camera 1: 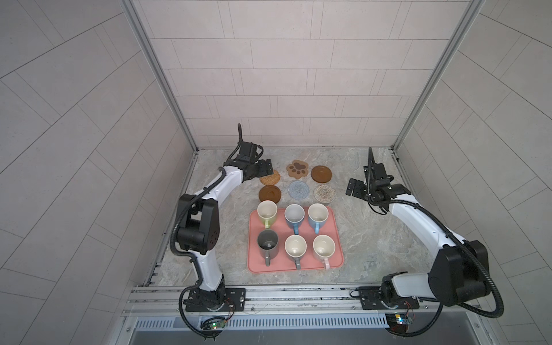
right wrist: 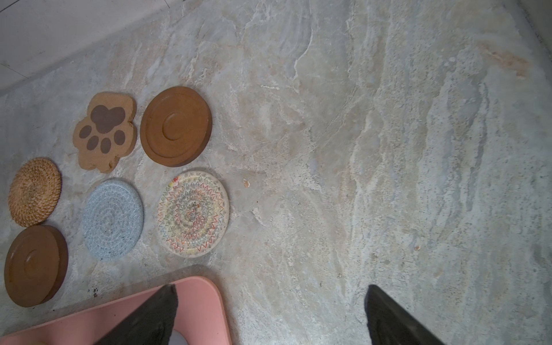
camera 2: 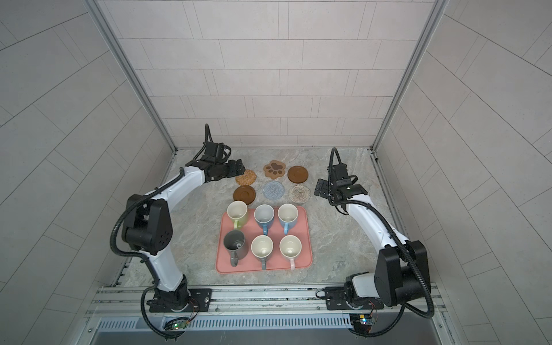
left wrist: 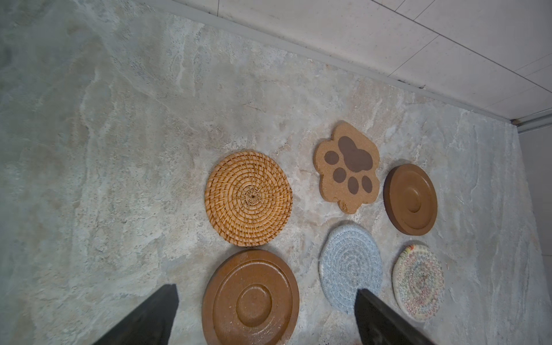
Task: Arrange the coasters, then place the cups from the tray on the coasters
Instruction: 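Raise both arms and move both grippers toward the coasters beyond the tray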
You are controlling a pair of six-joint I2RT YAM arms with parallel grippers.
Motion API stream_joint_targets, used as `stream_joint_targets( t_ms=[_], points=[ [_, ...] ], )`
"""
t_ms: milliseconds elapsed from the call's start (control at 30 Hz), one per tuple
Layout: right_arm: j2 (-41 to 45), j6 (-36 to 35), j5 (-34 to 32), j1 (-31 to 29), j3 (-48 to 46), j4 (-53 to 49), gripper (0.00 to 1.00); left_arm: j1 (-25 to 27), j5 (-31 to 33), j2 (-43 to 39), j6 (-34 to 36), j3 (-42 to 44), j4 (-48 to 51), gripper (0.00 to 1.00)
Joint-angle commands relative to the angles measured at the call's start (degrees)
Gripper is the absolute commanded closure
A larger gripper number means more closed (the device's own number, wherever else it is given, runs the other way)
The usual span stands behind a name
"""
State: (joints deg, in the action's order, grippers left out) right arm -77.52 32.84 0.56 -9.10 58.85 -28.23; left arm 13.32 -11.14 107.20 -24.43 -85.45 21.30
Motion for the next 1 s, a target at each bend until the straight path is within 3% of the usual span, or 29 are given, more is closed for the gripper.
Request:
stream_joint_targets(
  t_ms=[0,467,967],
  points=[
    [1.47,-0.50,1.62,-0.61,-0.42,-1.90,0.00,0.72,-0.98,4.29,-1.16,-4.96,1.89,0.00],
    [6.80,-1.29,1.97,-3.29,-4.46,-3.10,0.00,4.00,-4.89,23.09,-0.57,-23.97,8.77,0.00],
    [9.05,0.00,0.26,-4.45,-6.53,-3.32,0.00,3.92,-3.99,30.33,-0.38,-30.15,11.77,0.00]
  ],
)
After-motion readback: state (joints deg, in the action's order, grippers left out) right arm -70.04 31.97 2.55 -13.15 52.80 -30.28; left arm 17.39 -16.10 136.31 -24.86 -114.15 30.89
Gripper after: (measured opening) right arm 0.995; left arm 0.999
